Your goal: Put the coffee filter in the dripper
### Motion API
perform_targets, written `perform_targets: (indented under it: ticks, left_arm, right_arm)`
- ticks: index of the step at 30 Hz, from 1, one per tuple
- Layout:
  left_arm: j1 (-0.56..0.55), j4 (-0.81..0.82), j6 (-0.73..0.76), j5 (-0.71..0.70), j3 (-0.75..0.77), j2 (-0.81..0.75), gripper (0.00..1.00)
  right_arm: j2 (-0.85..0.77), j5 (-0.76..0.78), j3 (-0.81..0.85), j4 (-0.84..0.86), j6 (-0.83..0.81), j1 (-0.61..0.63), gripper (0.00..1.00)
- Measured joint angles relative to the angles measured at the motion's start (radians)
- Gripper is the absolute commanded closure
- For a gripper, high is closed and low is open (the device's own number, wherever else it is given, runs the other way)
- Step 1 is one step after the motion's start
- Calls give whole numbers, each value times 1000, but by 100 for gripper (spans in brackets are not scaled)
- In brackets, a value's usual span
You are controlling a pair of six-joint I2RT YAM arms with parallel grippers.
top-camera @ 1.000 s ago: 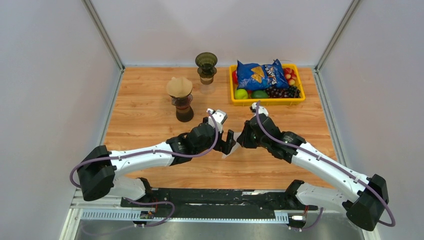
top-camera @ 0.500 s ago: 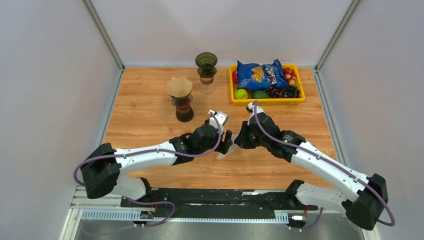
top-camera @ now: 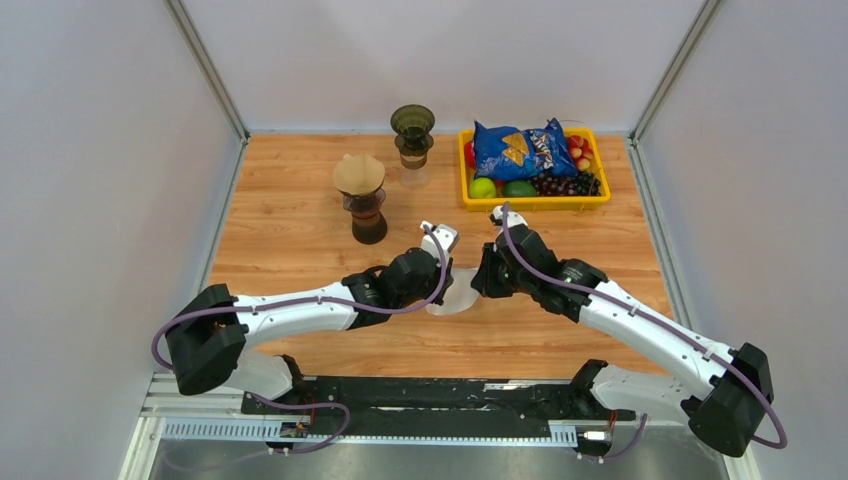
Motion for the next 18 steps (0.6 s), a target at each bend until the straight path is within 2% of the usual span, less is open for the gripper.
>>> perform_targets:
  ticks: [3,7,15,18]
  left_arm:
    - [0,0,-3,-11,2,0,92]
    - [0,-11,-17,-39,10,1,99]
    - [0,-19,-95,-78,41,3,100]
    - [0,-16,-124,-83,41,6,100]
  right_arm:
    - [0,36,0,-11,-2,0,91]
    - [0,66,0,-13,-8,0,79]
    - [-3,105,-21,29,13,0,68]
    - [-3,105,-51,74,34,0,67]
